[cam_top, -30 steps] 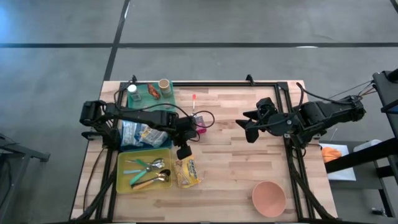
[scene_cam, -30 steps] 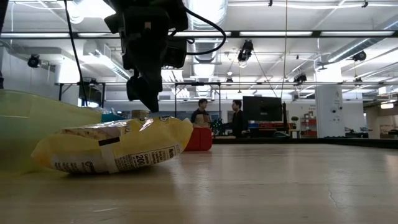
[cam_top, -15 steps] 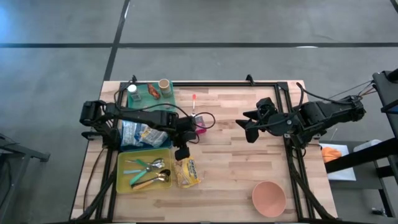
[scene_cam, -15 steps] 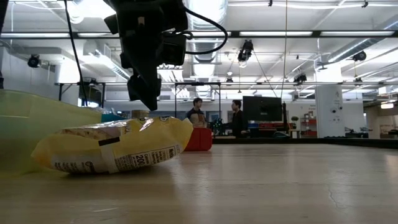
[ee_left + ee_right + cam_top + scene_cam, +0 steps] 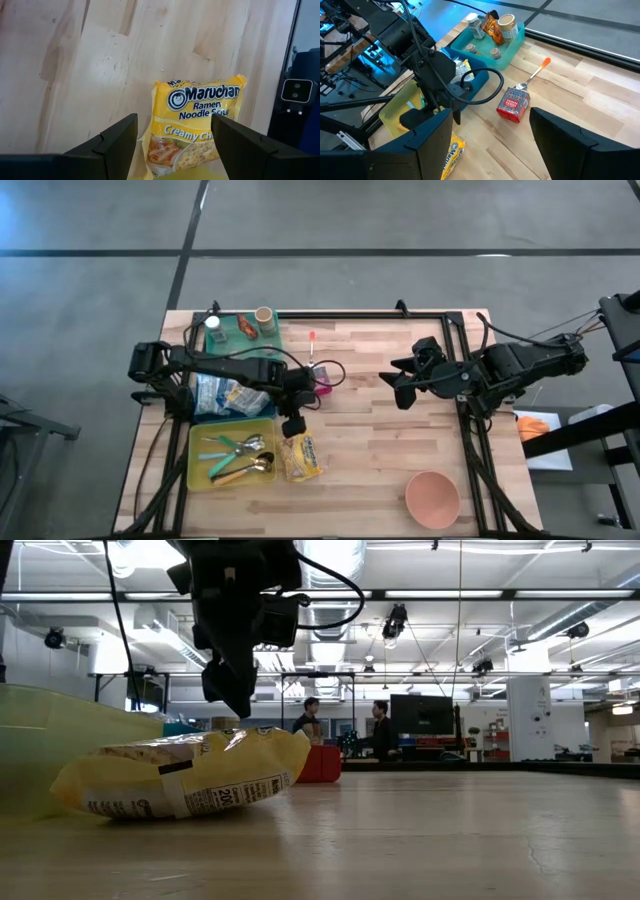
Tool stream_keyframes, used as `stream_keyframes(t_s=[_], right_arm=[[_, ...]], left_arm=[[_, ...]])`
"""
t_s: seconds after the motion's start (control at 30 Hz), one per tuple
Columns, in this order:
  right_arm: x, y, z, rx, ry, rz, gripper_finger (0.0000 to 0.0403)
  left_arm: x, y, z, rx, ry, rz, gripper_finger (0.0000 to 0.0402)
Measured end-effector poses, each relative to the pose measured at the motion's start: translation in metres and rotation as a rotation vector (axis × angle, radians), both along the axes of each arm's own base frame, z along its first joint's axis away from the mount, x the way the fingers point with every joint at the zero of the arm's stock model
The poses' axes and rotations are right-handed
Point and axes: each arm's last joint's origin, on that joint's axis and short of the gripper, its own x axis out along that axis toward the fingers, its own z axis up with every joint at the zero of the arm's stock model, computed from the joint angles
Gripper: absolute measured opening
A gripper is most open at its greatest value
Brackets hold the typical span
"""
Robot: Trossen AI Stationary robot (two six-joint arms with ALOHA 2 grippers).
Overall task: Pick & Place Food Item
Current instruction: Put the yellow noodle pack into the dark blue bin
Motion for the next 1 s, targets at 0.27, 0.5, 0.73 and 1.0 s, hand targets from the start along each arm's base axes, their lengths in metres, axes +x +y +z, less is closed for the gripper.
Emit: stream_keyframes(t_s=[0.27, 0.5, 0.73, 1.0], right_arm=[[0.0, 0.0, 0.0, 0.0, 0.0, 0.0, 0.0263], [0.0, 0.0, 0.0, 0.0, 0.0, 0.0, 0.0263], [0.0, 0.0, 0.0, 0.0, 0.0, 0.0, 0.0263], [0.0, 0.0001, 0.0, 0.0, 0.0, 0.0, 0.0263]], left_arm=[[-0.0084, -0.0003, -0.0028, 0.007, 0.085, -0.019, 0.0258], [-0.0089, -0.0002, -0.0032, 0.015, 0.09, -0.021, 0.0258], [-0.0057, -0.0001, -0.0022, 0.023, 0.046, -0.037, 0.0258], [-0.0047, -0.0019, -0.0019, 0.028, 0.029, -0.055, 0.0258]])
